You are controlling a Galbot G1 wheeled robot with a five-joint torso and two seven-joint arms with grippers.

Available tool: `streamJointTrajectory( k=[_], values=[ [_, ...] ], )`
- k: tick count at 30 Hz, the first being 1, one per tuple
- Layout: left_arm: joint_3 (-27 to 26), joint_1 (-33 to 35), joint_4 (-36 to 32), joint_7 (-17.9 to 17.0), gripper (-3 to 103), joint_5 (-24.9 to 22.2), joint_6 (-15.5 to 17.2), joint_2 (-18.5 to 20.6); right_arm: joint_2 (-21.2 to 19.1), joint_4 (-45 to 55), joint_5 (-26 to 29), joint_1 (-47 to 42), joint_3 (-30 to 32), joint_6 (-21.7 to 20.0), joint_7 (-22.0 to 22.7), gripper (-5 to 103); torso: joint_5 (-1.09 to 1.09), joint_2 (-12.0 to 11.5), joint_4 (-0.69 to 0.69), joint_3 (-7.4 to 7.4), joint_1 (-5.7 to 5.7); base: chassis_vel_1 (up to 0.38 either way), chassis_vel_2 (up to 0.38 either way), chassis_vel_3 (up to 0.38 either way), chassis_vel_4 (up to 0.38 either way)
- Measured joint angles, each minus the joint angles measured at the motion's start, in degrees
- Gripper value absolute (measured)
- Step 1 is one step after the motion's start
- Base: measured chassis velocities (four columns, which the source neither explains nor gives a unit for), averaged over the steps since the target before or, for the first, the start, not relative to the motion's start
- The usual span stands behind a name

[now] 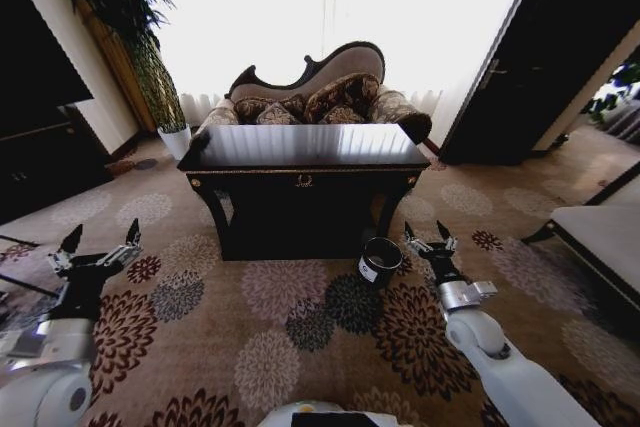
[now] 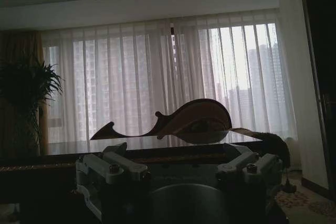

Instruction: Move to the front of the table and place the trash on the table into the trash bin.

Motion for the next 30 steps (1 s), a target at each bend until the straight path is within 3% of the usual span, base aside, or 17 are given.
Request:
streamJointTrajectory(
  k=[14,30],
  values=[
    [-0.13,-0.03,0.06,0.03,100,0.01,0.00,0.05,0.10,-0.55,-0.53,0.06,-0.08,0.32,-0.01,100,-0.01,0.02,-0.01,-0.01,-0.04,0.141,-0.149,-0.137,0.143],
    [-0.25,0.18,-0.03,0.14,100,0.20,0.02,-0.01,0.63,-0.83,-1.07,-0.39,0.05,0.95,-0.34,100,0.00,0.00,0.00,0.00,-0.01,0.005,-0.003,-0.004,0.004]
  ],
)
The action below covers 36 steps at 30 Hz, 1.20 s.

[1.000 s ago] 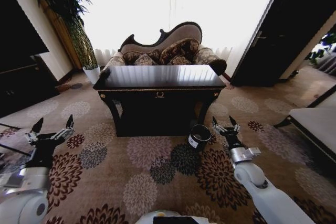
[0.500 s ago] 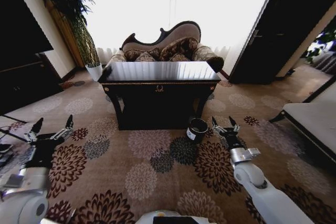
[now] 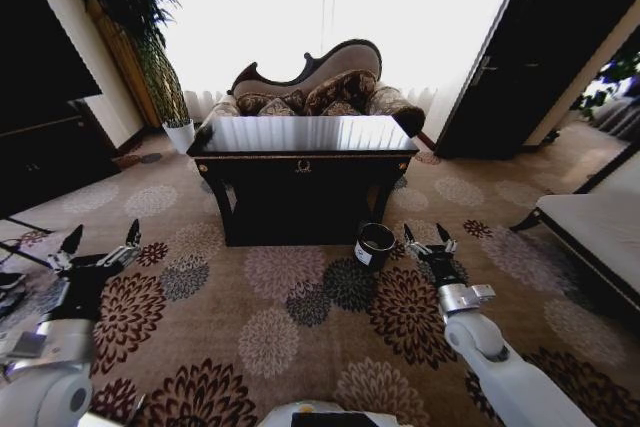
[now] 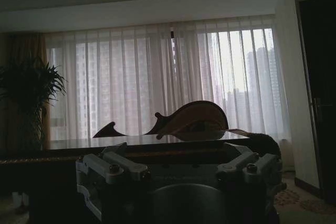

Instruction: Move to the front of the table and place the trash on the table into the trash bin.

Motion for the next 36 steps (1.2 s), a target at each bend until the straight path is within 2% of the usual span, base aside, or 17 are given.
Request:
streamJointTrajectory(
  k=[36],
  values=[
    [-1.69,1.77,-1.50,0.10,100,-0.27,-0.24,-0.70,0.28,-0.52,0.00,-0.53,0.27,1.47,-0.55,100,0.00,0.00,0.00,0.00,0.00,0.024,-0.034,-0.023,0.032]
  ],
)
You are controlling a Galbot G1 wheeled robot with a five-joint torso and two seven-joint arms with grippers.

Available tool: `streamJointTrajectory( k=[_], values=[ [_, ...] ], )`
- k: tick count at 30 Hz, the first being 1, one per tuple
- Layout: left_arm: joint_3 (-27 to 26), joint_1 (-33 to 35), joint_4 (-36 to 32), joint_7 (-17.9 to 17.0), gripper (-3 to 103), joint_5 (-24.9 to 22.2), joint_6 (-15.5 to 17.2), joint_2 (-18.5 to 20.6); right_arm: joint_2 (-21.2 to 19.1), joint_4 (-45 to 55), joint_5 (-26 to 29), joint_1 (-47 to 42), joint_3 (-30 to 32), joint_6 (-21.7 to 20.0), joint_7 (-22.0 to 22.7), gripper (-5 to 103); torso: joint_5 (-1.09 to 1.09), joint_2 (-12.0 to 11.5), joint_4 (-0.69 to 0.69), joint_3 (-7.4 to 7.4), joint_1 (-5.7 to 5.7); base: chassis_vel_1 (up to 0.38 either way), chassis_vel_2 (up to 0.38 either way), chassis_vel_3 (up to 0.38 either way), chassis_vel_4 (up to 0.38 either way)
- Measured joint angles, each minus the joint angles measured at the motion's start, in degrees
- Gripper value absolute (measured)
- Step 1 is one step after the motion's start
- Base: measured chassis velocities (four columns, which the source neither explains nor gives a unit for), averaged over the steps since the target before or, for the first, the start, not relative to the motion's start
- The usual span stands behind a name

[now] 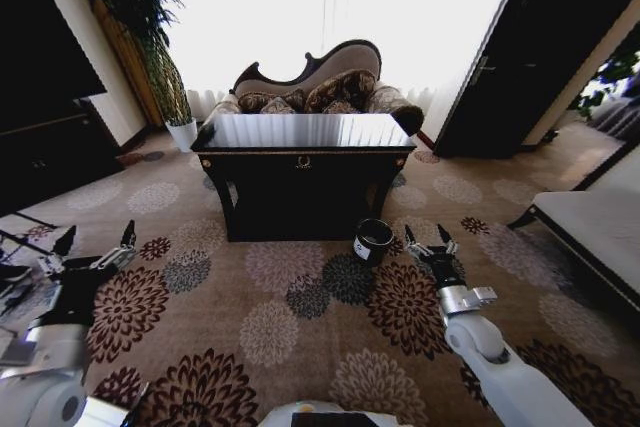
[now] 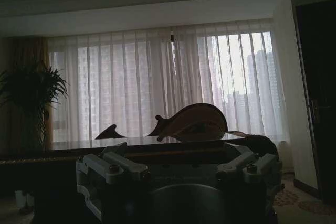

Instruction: Move to the front of the table and place the trash on the table into the trash bin.

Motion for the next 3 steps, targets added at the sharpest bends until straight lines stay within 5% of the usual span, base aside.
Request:
streamJointTrajectory(
  k=[3],
  values=[
    [-0.32,0.01,0.00,0.00,100,-0.09,0.00,-0.13,0.02,-0.18,-0.02,0.09,-0.01,0.03,0.00,100,0.00,0.00,0.00,0.00,0.01,0.000,0.000,0.000,0.000]
  ],
)
